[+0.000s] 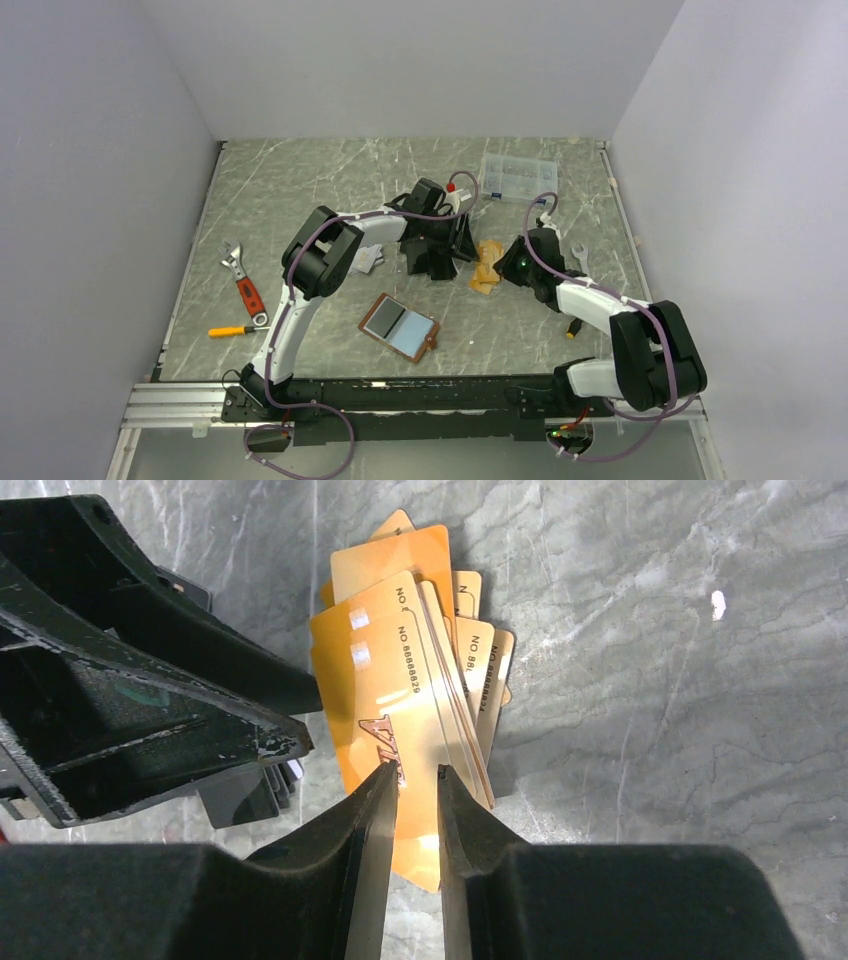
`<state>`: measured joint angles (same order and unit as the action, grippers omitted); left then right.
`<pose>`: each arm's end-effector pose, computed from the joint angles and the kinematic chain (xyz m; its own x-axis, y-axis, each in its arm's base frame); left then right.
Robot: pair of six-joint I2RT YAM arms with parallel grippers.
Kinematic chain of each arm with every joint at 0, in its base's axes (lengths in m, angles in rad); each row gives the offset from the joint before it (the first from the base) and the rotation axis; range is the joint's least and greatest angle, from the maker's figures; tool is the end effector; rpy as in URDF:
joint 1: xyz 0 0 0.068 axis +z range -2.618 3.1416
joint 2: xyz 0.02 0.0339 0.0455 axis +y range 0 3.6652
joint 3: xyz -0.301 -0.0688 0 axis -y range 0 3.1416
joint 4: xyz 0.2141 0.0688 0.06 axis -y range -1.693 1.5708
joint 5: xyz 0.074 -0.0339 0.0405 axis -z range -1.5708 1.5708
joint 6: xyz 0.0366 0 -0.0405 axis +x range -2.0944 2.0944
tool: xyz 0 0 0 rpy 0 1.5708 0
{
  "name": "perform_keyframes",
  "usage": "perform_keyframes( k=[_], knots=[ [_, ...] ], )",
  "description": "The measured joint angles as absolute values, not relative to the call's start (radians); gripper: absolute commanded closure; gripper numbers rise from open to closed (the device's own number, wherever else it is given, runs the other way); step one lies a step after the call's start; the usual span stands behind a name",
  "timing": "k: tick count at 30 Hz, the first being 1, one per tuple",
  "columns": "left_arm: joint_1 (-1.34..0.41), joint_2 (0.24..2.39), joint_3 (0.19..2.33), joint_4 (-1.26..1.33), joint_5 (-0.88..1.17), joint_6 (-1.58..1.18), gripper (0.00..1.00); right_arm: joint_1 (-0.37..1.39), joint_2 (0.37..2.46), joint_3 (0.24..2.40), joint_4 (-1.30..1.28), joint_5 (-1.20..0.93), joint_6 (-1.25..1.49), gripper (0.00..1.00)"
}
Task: Put the credit cards into the card holder
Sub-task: Pick up the credit card from the storage box.
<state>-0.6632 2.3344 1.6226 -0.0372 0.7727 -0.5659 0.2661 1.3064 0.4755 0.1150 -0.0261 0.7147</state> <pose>0.3805 -0.3297 0.1683 -0.9053 0.2201 -0.3633 0.4245 0.4354 -0.7939 0.2057 0.0571 0.2138 -0.6630 0.4984 -0.5586 0.2021 0.8377 0.5074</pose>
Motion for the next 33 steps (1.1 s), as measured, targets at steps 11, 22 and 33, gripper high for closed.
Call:
perform_keyframes(
  k=[11,22,33],
  knots=[
    [-0.663,2.334,1.623,-0.037,0.773,-0.566,0.52,0.266,1.339,0.466,0.145,-0.028,0.715,0.75],
    [-0.663,2.334,1.623,-0.036,0.773,-0.567,0.53,0.266,1.362,0.460,0.200,-0.053,0.730,0.74],
    [-0.663,2.334,1.623,-0.036,0.773,-0.571,0.56,0.284,1.401,0.459,0.266,-0.084,0.764,0.74]
  ],
)
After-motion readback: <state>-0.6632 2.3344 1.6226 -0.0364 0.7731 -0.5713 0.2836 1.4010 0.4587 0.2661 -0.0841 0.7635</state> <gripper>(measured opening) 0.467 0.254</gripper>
